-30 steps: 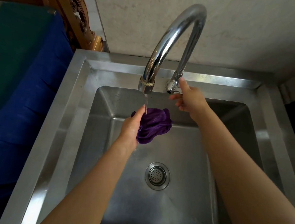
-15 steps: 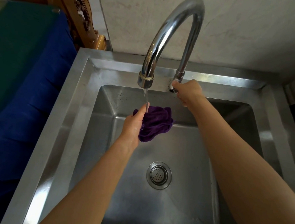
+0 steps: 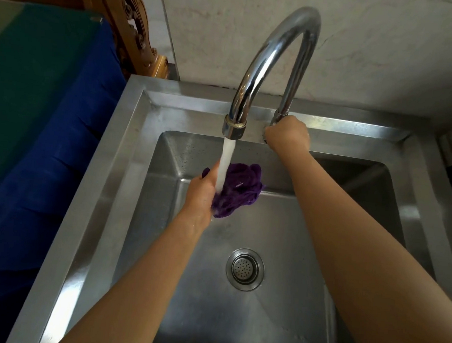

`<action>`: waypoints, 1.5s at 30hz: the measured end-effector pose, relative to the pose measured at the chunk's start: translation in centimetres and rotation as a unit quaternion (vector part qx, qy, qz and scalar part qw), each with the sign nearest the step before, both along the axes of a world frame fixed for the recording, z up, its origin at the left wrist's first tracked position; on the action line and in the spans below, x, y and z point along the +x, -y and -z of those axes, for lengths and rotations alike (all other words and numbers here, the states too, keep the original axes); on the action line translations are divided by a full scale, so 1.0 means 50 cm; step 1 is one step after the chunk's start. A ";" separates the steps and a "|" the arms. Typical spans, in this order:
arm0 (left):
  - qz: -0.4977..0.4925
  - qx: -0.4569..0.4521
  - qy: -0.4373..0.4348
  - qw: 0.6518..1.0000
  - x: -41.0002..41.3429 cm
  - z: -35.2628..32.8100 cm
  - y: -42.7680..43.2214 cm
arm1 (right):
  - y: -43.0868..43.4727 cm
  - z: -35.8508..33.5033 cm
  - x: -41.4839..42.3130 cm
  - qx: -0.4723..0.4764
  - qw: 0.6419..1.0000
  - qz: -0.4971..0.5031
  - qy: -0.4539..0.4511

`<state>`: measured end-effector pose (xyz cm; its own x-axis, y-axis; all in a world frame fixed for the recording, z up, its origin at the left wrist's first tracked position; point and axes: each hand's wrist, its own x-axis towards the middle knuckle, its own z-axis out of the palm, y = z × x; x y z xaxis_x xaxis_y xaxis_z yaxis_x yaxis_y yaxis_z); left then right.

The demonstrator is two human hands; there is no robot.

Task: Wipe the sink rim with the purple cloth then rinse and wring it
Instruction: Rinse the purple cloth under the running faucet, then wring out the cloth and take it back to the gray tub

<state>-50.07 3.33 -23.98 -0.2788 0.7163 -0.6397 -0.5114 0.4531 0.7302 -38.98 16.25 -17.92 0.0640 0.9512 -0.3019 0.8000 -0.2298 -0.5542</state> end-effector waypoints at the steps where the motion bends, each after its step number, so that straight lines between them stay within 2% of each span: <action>1: -0.002 0.002 0.010 1.000 0.002 0.002 0.002 | 0.000 0.002 0.001 -0.002 1.000 0.001 -0.006; 7: -0.004 0.008 0.023 1.000 0.011 0.009 0.012 | 0.002 0.021 0.023 -0.021 0.993 0.022 -0.112; 17: -0.010 0.004 0.029 1.000 0.006 0.013 0.017 | 0.016 0.050 0.037 -0.033 0.974 0.062 -0.213; 22: -0.004 0.000 0.023 1.000 0.006 0.010 0.012 | 0.033 0.057 0.047 -0.046 0.955 0.073 -0.285; 29: -0.005 0.000 0.018 1.000 -0.003 0.001 0.013 | 0.052 0.076 0.066 -0.075 0.906 0.065 -0.413; 34: -0.018 -0.004 -0.029 0.999 0.000 -0.010 0.000 | 0.065 0.073 0.070 -0.078 0.906 0.066 -0.410; 37: -0.023 0.008 -0.011 1.000 0.000 -0.008 -0.004 | 0.118 0.097 0.068 -0.142 0.887 0.081 -0.431; 41: -0.038 0.004 -0.008 0.999 0.008 0.017 -0.005 | 0.224 0.136 0.047 -0.185 0.873 -0.007 -0.451; 43: -0.037 0.001 -0.034 0.999 0.010 0.030 -0.003 | 0.231 0.132 0.040 -0.107 0.907 -0.016 -0.408; 45: -0.051 -0.016 -0.045 0.998 0.013 0.046 -0.001 | 0.235 0.122 0.033 0.006 0.950 -0.086 -0.300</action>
